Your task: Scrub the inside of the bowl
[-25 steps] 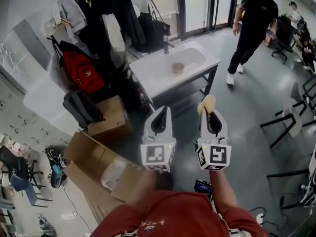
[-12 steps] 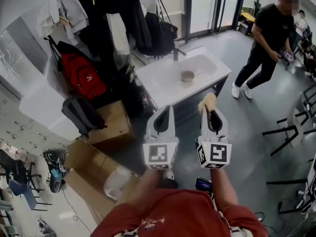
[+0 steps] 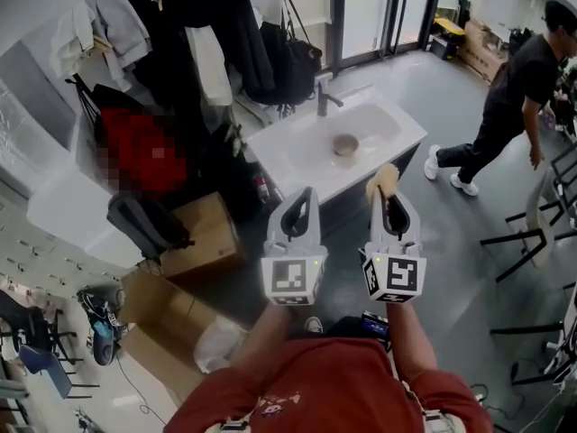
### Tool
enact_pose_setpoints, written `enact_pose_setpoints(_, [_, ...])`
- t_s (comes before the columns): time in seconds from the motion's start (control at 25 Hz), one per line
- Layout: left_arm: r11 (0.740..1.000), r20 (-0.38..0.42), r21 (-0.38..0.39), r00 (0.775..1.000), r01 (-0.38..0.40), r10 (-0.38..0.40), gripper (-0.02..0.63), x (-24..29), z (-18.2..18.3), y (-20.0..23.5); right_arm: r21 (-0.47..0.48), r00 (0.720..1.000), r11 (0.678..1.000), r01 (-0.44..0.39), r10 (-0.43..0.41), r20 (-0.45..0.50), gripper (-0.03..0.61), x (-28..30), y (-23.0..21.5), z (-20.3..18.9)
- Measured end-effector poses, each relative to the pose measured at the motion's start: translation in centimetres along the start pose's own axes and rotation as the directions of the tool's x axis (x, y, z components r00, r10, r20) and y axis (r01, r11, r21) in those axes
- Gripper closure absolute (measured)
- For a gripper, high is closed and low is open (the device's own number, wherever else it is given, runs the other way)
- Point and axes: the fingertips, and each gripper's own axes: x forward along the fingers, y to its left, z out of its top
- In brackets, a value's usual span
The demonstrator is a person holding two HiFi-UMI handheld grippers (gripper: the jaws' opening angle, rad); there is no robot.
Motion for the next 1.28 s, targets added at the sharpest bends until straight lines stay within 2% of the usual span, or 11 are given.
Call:
enact_pose_setpoints(0.48, [1.0, -0.011, 0.023, 1.0, 0.008, -0.008, 0.607, 7.7, -2.4, 1.5, 0.017, 1.0, 1.0, 0.014, -0.014, 0.018, 0.526, 7.1, -3.3, -2.2])
enact_pose_setpoints(1.28, [0.999, -0.043, 0.039, 0.999, -0.016, 0.017, 0.607, 26.9, -4.9, -0.9, 0.058, 1.0, 0.998, -0.006, 0.006, -0.006, 0.525, 21.5, -15.9, -5.6])
